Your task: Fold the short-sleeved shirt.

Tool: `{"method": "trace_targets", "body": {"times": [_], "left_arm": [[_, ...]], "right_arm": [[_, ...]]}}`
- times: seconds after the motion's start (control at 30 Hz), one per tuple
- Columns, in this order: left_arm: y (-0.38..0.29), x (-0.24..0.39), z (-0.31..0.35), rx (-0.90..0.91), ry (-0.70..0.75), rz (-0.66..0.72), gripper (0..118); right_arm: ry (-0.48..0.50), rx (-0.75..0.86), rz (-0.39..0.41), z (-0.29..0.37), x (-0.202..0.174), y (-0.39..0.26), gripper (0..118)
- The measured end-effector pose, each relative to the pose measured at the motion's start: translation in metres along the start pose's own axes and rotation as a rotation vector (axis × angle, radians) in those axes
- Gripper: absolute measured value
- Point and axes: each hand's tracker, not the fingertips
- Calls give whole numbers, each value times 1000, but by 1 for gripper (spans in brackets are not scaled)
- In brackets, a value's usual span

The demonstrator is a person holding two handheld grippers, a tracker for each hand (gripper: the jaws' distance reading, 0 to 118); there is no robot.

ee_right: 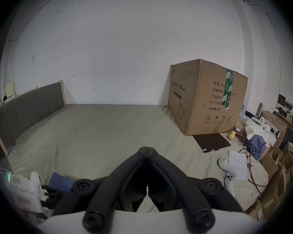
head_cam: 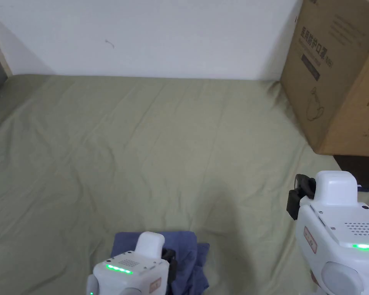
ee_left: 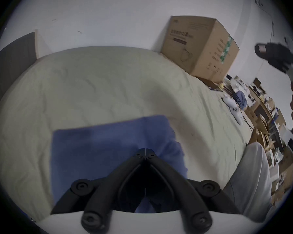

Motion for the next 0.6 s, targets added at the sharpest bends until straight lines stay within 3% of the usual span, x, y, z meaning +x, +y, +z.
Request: {"method": "trace_targets", "body": {"times": [0.2,0.3,0.47,0.6], "left_arm": [[-18,27,-49,-120,25,-24,0],[-28,23,-47,-34,22,48,0],[-18,32,-33,-37,34,-13,0],[16,36,13,152,-8,4,0]], "right_arm": [[-26,-20,-10,-3,13,-6,0],[-35,-27,-11,-1,16,-9,0],[-34,-29,-22,1,16,-10,0],[-8,8,-41,11,9,0,0]]}}
